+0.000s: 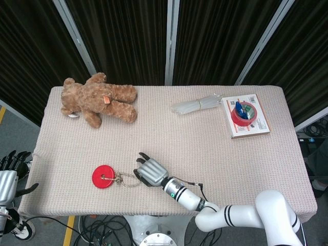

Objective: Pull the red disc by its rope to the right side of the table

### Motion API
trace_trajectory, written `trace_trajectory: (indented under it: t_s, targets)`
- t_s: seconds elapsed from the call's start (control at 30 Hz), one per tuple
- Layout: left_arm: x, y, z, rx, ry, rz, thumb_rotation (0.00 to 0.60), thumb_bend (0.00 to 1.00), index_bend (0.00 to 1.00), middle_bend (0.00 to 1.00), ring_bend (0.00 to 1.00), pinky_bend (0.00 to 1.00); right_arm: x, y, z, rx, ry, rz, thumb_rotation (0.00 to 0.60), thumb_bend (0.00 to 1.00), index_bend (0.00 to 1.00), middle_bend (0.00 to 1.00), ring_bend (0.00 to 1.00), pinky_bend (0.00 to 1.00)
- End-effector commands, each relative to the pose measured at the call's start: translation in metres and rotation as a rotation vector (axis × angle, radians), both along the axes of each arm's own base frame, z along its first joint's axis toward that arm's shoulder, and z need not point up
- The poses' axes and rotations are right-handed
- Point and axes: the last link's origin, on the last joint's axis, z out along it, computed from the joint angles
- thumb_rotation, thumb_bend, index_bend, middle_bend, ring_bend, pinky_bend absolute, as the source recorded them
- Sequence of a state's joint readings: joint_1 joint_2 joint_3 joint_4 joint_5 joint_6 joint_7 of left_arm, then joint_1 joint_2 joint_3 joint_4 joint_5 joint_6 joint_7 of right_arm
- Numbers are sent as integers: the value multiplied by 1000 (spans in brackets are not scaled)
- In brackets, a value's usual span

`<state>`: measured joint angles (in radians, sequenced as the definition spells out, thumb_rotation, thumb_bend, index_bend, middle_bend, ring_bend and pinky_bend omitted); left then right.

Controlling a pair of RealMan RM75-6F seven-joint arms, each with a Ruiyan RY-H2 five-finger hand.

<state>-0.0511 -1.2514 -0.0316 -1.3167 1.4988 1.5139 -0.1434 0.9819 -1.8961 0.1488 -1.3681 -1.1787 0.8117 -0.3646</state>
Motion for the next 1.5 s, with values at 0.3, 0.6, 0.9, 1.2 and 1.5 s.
trace_trajectory:
  t_s: [0.3, 0.6, 0.9, 1.2, 1.5]
  targets:
    - [0, 0, 1, 4, -1, -2, 600, 14, 132, 123, 24, 117, -1, -2, 8, -21, -42, -20, 600, 523, 761, 809, 503, 259]
    - [3, 2, 1, 5, 0, -8, 600, 14, 132, 123, 24, 117, -16, -9, 24, -44, -74, -79, 600, 551, 930, 903, 641, 420]
    - [4, 3, 3, 12, 1, -12, 600, 14, 132, 123, 24, 118, -39, -16, 61, -97, -110, -139, 600, 584, 963, 910, 644, 421]
    - [9, 6, 0, 4, 3, -19, 600, 14, 132, 123, 24, 117, -92, -23, 124, -206, -118, -251, 600, 613, 1000, 930, 661, 422]
    - [13, 7, -3, 1, 11, -24, 600, 14, 132, 123, 24, 117, -172, -13, 179, -324, -87, -422, 600, 622, 1000, 937, 662, 422]
